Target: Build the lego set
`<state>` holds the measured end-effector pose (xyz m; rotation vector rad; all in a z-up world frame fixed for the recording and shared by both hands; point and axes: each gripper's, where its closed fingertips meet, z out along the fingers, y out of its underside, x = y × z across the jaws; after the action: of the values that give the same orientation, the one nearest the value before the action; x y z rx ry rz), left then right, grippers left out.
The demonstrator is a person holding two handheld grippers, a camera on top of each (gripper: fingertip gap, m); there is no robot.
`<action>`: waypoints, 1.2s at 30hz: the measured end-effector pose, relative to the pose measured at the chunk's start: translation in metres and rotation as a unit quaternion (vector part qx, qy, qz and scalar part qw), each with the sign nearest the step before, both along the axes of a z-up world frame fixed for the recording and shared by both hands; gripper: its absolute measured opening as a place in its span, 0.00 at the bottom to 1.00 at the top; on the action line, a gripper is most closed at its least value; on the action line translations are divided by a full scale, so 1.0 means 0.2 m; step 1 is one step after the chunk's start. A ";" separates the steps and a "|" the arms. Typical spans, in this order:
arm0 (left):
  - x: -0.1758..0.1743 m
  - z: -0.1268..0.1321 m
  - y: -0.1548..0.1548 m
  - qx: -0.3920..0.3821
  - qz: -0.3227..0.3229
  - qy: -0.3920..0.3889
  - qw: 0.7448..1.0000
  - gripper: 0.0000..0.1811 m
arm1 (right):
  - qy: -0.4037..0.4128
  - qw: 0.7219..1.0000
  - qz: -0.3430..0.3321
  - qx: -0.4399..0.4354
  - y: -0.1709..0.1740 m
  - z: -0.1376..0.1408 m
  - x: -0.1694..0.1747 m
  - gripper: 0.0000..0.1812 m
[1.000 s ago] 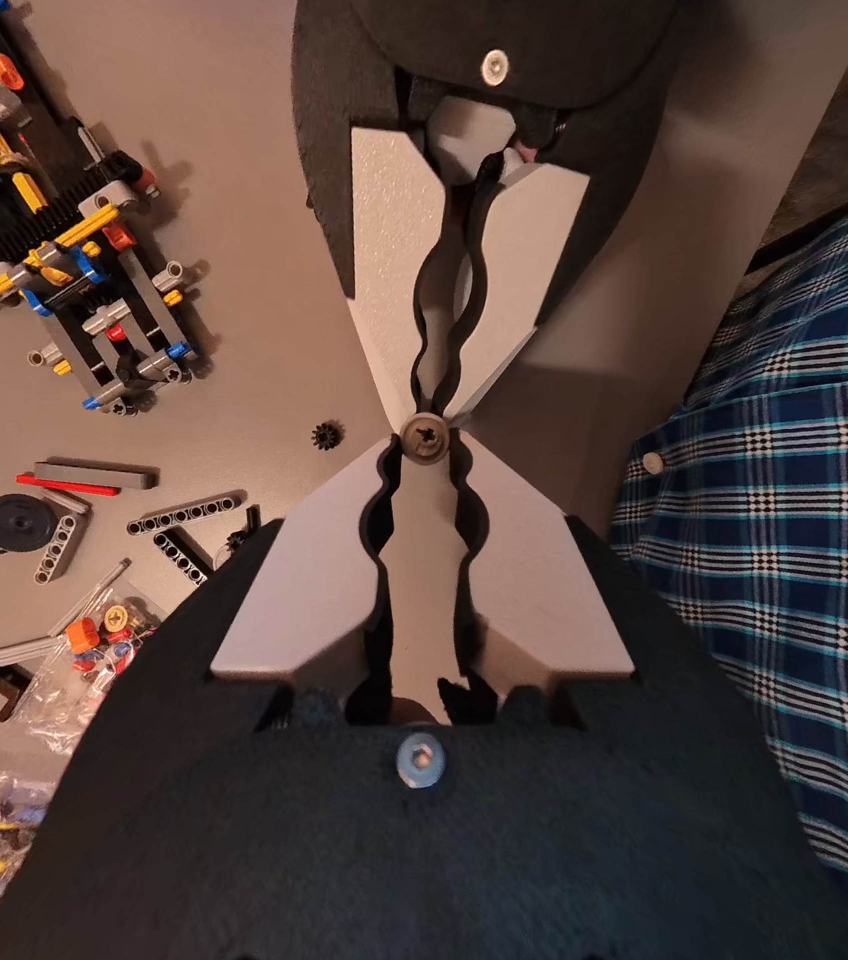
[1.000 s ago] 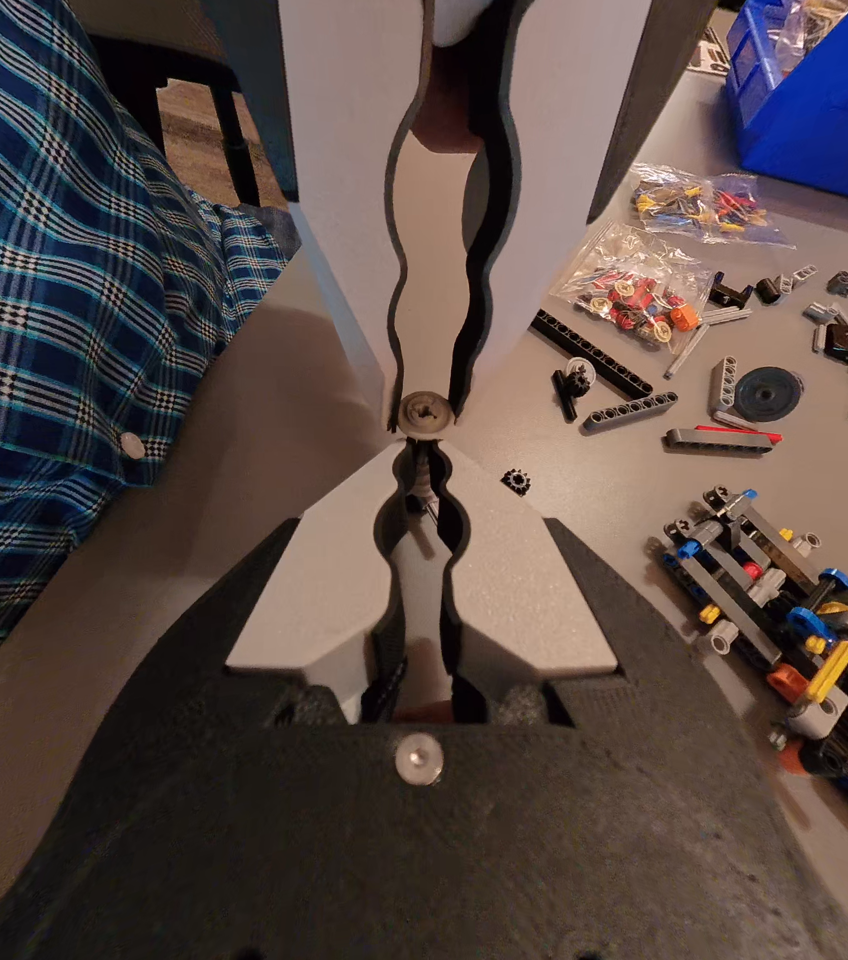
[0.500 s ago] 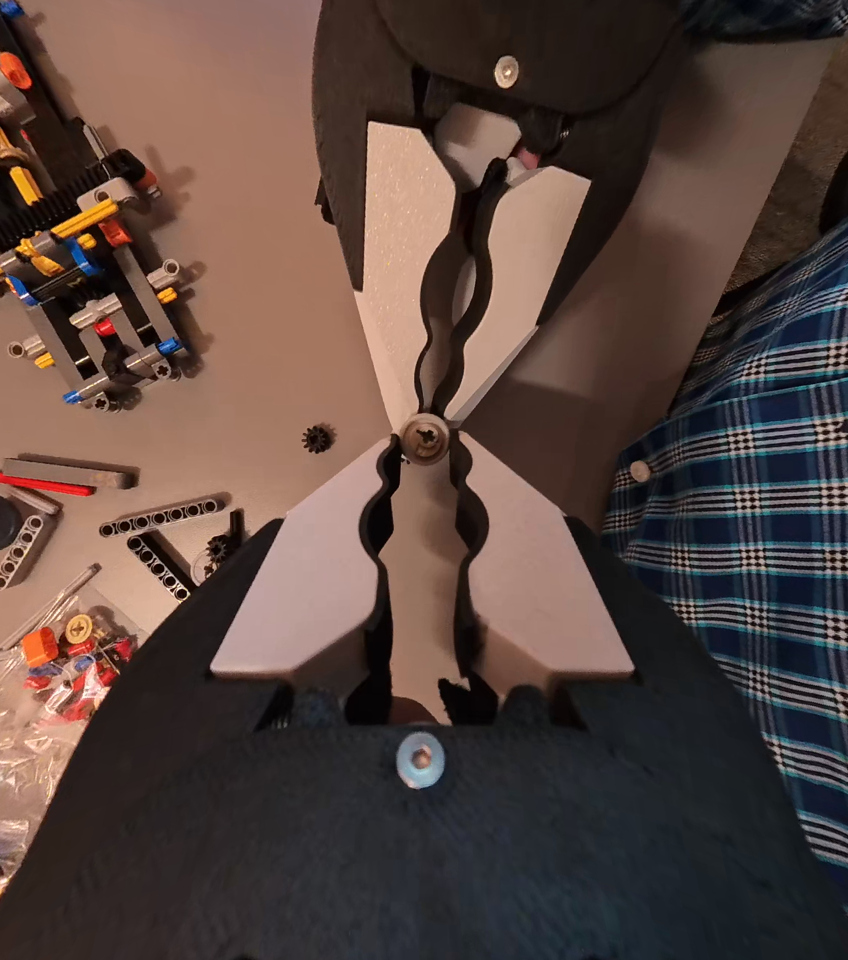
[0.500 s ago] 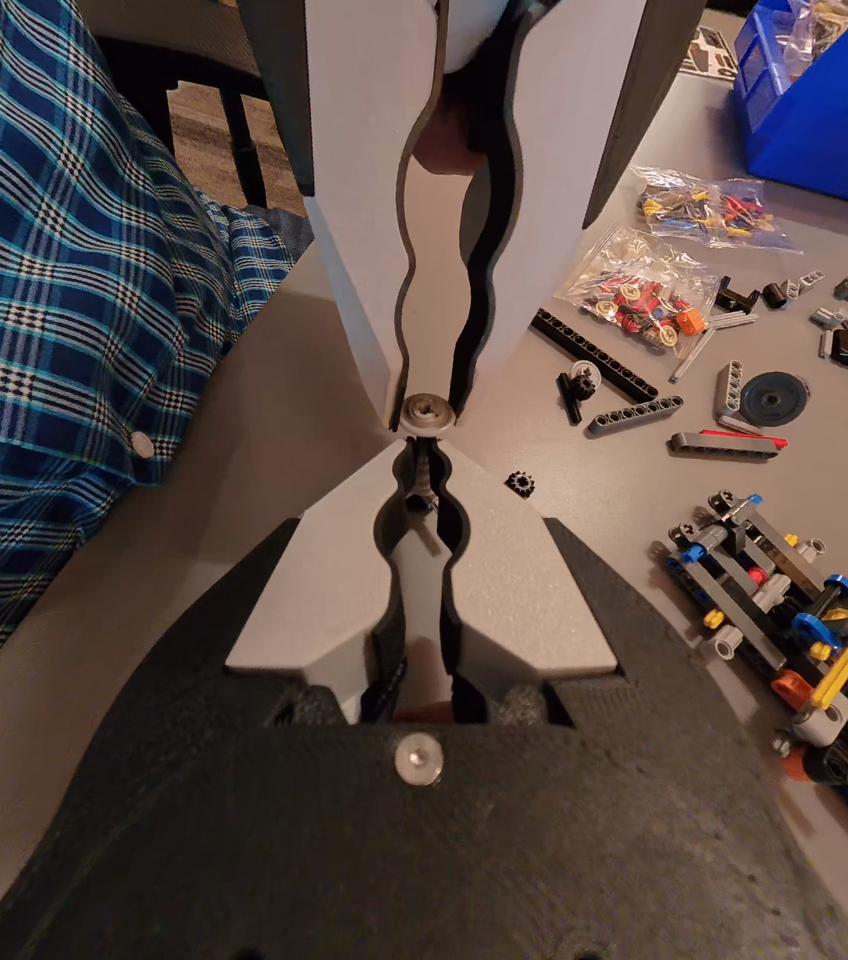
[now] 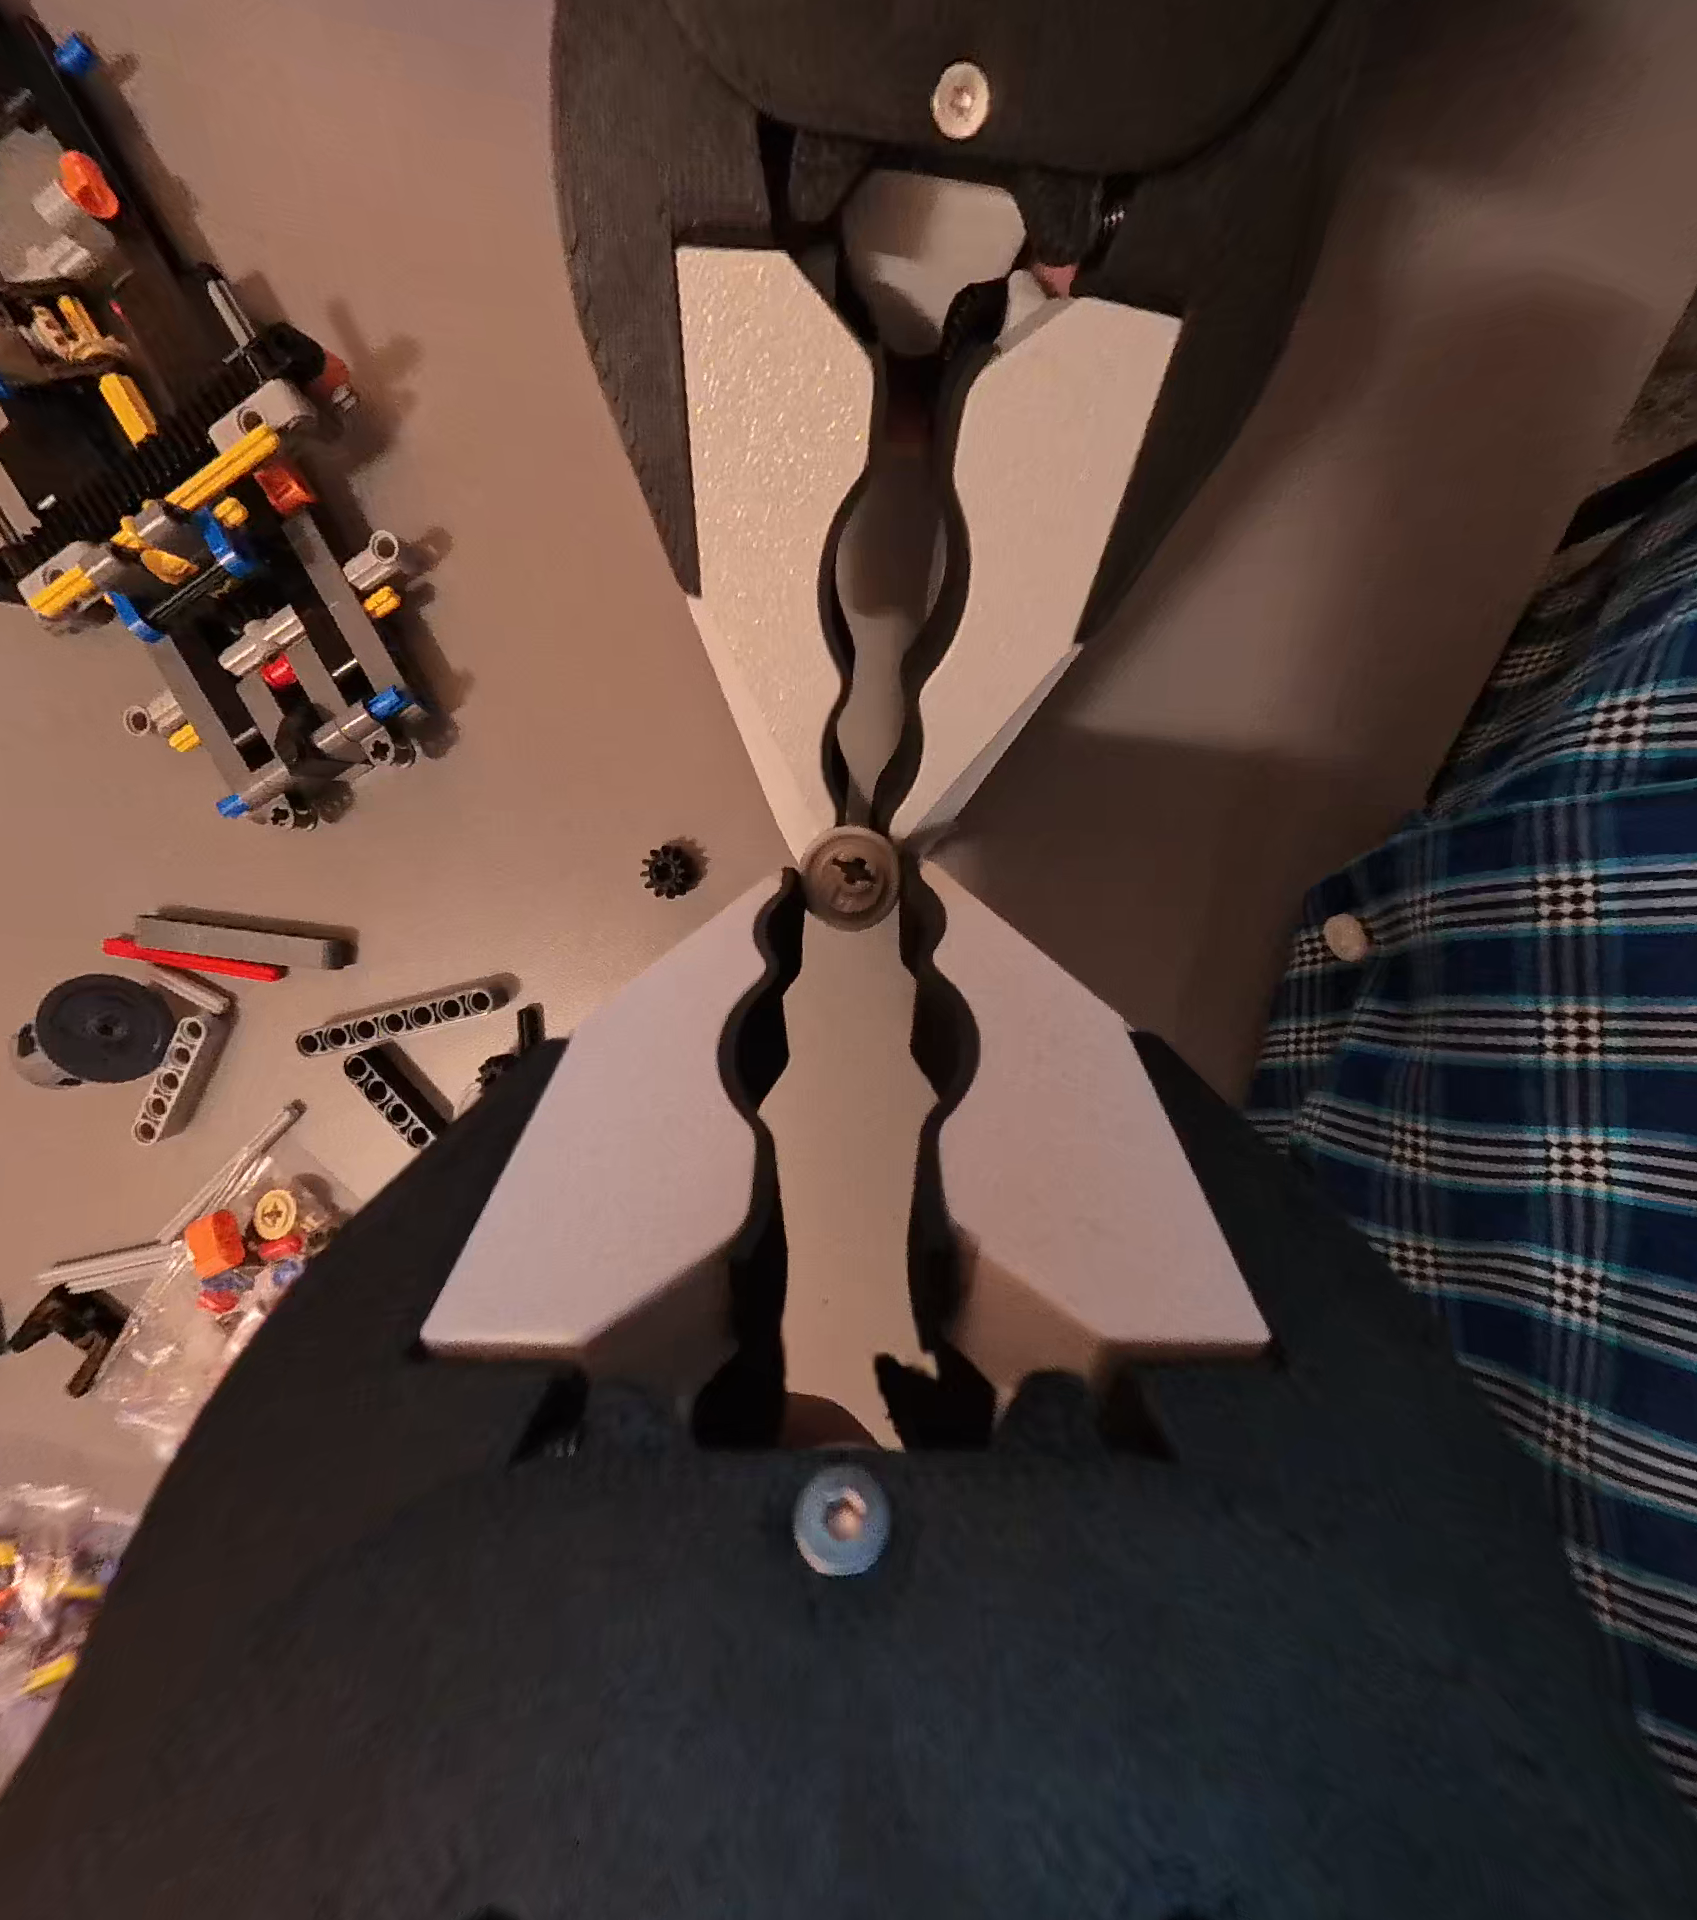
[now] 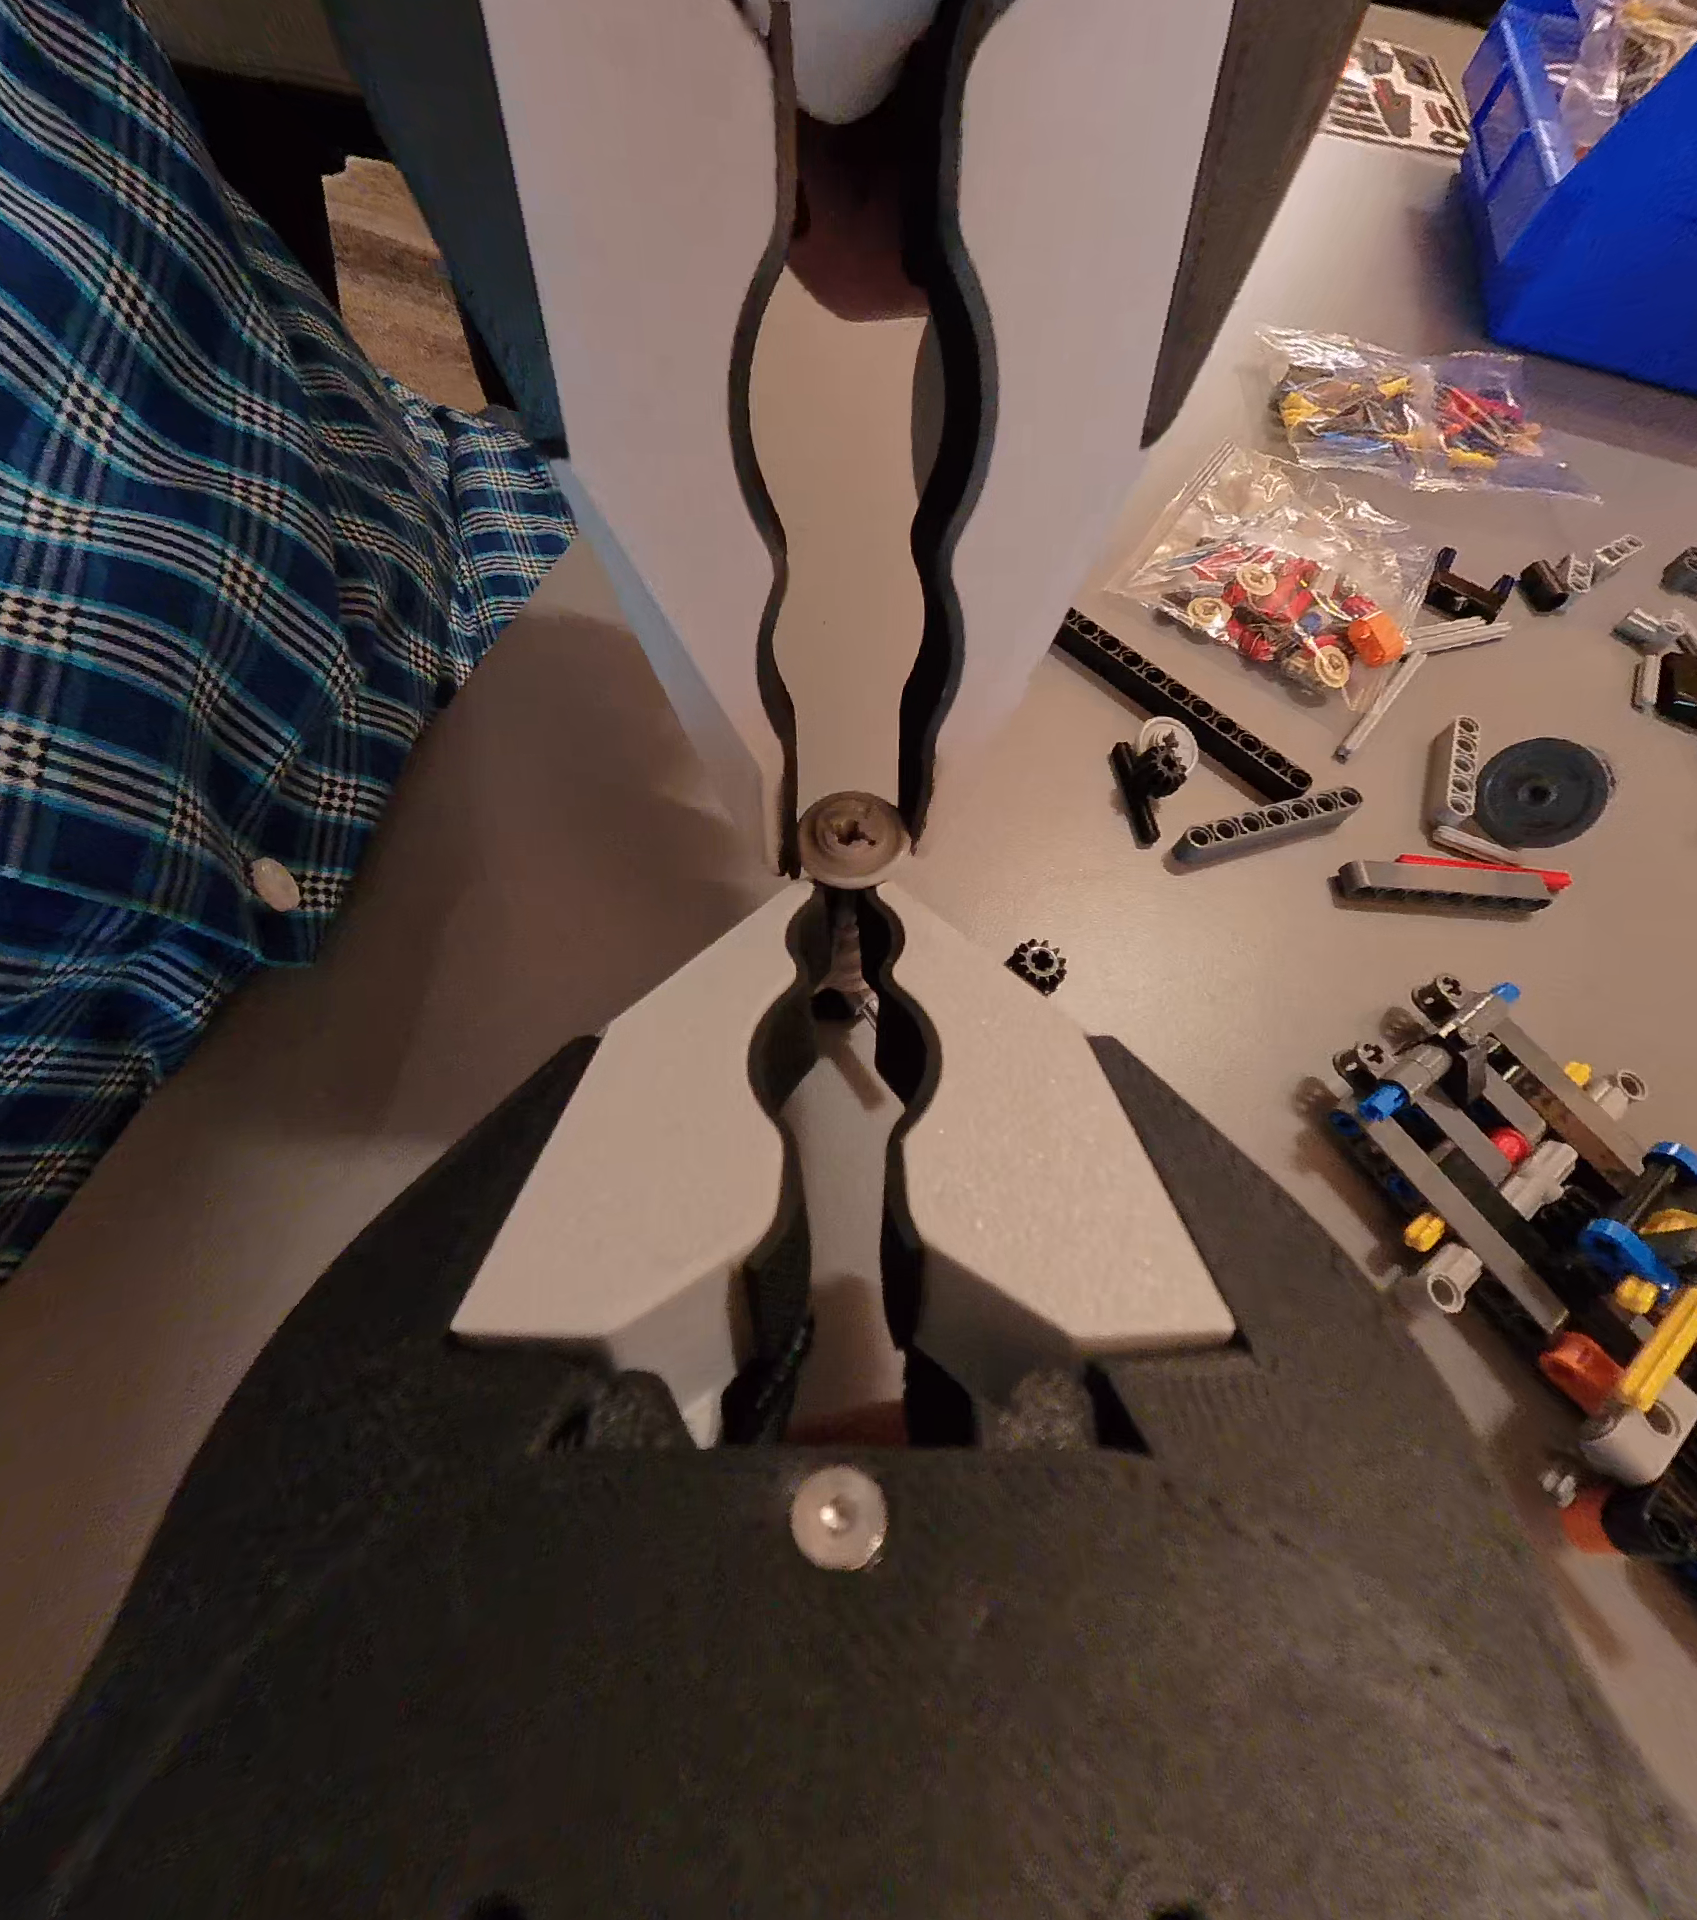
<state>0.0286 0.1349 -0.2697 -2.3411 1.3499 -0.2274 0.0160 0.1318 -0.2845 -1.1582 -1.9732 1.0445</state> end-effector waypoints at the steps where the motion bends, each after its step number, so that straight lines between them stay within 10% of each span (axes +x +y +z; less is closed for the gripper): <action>1: 0.00 0.00 0.00 -0.006 0.001 -0.009 1.000 0.09 | 0.000 1.000 0.000 0.000 0.00 0.00 0.00 0.01; 36: 0.01 -0.02 0.02 -0.011 -0.022 0.005 1.000 0.09 | 0.012 1.000 -0.006 0.013 0.05 0.11 0.05 0.00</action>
<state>0.0307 0.1385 -0.2736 -2.3364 1.4109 -0.2457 0.0264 0.1428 -0.2616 -1.1373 -1.9537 1.0177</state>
